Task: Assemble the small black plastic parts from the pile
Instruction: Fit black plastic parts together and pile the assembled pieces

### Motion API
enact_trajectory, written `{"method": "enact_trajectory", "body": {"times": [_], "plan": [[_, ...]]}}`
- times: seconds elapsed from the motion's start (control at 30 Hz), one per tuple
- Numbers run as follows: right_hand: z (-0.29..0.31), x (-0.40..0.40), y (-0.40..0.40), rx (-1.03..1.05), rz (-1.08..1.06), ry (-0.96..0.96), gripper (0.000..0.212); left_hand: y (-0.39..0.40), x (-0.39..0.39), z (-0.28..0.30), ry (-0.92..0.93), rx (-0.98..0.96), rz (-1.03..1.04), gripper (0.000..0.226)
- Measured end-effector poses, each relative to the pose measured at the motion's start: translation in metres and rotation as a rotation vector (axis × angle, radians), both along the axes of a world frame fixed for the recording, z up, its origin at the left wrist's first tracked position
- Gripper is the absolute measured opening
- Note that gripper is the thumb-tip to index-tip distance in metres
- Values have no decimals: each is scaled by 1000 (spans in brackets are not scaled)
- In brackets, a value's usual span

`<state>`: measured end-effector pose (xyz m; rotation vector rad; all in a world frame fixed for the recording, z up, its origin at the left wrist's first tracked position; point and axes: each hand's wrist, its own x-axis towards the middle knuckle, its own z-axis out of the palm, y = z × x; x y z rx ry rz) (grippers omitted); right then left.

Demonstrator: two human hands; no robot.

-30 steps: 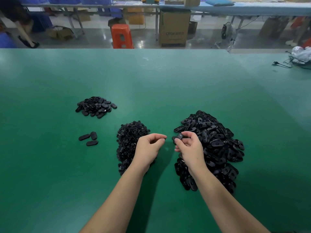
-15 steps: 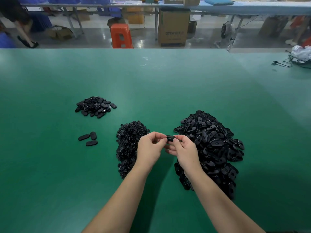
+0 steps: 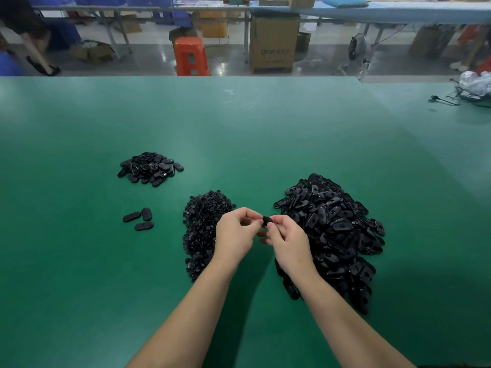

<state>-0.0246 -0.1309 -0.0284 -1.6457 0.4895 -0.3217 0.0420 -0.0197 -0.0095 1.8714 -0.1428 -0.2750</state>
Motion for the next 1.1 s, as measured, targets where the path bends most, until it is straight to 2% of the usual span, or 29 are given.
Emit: {"method": "enact_trajectory", "body": {"times": [0.27,0.4,0.57,0.77,1.1], "plan": [[2,-2,2,-6,25,-20,19,2,4,2,-26,31,-2,13],[2,-1,1,16,44,-15,13,7,8,2,-16,17,-23,23],[5,1,-3,133,50,-35,11,12,11,0,14,-38,-101,7],[10,1,-6,318,92,-41,18,14,8,4,97,-147,-117,8],[13,2,-6,302,88,-29,15,13,5,6,123,-79,-109,3]]}}
